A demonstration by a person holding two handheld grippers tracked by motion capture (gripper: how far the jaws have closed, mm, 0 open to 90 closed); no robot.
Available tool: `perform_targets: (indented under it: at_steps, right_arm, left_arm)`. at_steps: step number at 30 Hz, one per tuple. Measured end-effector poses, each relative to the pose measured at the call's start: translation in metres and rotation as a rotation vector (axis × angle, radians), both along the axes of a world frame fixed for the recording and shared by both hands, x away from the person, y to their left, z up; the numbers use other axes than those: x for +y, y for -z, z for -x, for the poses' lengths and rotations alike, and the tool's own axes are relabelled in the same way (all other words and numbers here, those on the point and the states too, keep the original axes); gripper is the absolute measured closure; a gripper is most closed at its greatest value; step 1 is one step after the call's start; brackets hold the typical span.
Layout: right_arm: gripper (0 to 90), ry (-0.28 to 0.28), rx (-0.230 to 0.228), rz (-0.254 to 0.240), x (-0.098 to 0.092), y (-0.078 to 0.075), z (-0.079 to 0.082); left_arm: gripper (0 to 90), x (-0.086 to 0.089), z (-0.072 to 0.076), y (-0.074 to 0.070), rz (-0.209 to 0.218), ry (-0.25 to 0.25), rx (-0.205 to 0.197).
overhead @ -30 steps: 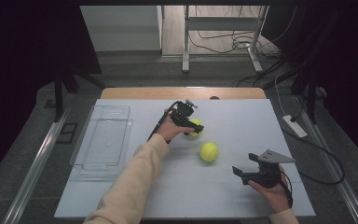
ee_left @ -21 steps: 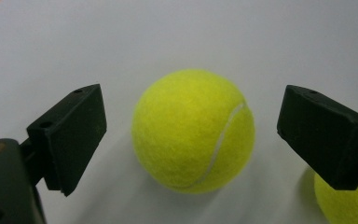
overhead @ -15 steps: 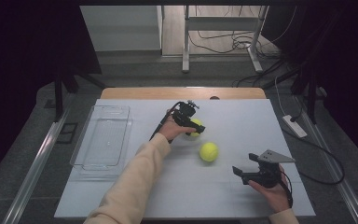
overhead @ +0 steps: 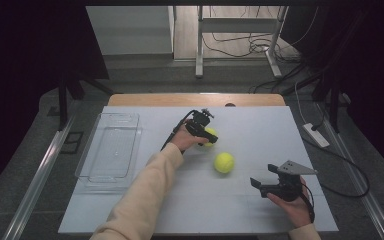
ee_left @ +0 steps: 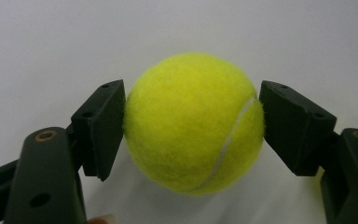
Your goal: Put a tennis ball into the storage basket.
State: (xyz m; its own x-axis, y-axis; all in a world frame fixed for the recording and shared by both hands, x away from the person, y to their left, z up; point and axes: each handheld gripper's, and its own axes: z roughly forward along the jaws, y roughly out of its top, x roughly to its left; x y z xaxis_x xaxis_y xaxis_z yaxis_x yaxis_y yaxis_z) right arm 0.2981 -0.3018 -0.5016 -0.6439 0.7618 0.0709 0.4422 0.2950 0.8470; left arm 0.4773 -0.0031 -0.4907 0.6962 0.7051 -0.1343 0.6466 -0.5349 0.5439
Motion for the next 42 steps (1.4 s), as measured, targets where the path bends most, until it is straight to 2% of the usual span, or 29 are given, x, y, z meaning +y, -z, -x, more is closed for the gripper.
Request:
perform_targets:
  at_steps: [8, 19, 28, 42]
  right_arm:
    - [10.8, 0.003, -0.003, -0.002, -0.001, 0.000, 0.000]
    - [10.9, 0.005, -0.004, -0.002, -0.001, 0.000, 0.000]
    - [10.9, 0.009, -0.004, -0.002, -0.002, 0.000, 0.001]
    - [10.8, 0.009, -0.004, 0.000, -0.001, 0.000, 0.001]
  left_arm:
    - [27.5, 0.001, 0.001, -0.003, 0.005, -0.003, -0.013]
    - [27.5, 0.008, 0.005, -0.013, 0.037, -0.005, -0.032]
    - [27.5, 0.015, 0.012, -0.026, 0.050, -0.001, -0.069]
    - [27.5, 0.024, 0.020, -0.037, 0.060, -0.003, -0.110]
